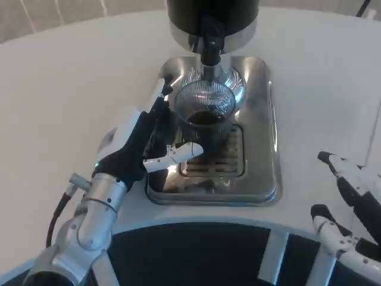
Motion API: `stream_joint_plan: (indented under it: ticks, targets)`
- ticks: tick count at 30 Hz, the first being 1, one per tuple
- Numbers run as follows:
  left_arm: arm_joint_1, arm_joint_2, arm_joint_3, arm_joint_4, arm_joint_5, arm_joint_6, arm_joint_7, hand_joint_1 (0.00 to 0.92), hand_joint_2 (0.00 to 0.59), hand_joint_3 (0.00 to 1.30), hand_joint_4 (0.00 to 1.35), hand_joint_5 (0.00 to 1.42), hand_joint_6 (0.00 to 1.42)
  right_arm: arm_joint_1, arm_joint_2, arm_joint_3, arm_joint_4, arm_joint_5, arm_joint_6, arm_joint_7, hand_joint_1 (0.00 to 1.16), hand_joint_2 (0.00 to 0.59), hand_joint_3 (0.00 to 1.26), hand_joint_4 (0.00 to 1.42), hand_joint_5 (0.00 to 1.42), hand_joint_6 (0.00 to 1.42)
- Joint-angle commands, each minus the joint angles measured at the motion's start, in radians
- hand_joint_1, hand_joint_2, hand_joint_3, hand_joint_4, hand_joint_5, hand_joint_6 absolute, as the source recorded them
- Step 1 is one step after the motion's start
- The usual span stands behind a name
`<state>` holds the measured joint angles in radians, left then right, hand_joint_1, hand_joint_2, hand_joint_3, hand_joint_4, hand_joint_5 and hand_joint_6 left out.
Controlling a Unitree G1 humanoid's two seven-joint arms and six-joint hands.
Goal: Grasp the cup under the faucet to collect the drink, then remove the cup.
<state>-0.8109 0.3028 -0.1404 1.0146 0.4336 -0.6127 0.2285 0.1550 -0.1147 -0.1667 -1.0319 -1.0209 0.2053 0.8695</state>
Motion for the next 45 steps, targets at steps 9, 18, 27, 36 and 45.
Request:
stream_joint_plan:
  ticks: [9,18,27,36,45]
  targets:
    - [-0.066,-0.017,-0.018,0.067,-0.003,-0.007,0.005,0.352,0.057,0.0,0.0,0.15,0.13,0.021,-0.024,0.051,-0.006,-0.003,0.052,-0.013,0.08,0.549,0.0,0.0,0.0,0.0]
    - [-0.059,0.014,-0.022,0.075,-0.01,-0.027,-0.024,0.351,0.057,0.0,0.0,0.15,0.13,0.047,-0.021,0.061,0.006,0.01,0.054,-0.055,0.08,0.55,0.0,0.0,0.0,0.0]
    - [-0.037,0.047,-0.016,0.041,-0.03,-0.055,-0.065,0.351,0.057,0.0,0.0,0.15,0.13,0.034,-0.02,0.094,0.028,0.001,0.063,-0.078,0.08,0.55,0.0,0.0,0.0,0.0]
    - [0.006,0.101,0.0,-0.05,-0.067,-0.093,-0.128,0.351,0.057,0.0,0.0,0.15,0.13,0.039,-0.012,0.129,0.031,-0.009,0.074,-0.096,0.08,0.55,0.0,0.0,0.0,0.0]
    - [0.004,0.105,-0.014,-0.088,-0.067,-0.086,-0.179,0.348,0.055,0.0,0.0,0.15,0.13,0.054,-0.002,0.15,0.012,-0.025,0.086,-0.103,0.08,0.548,0.0,0.0,0.0,0.0]
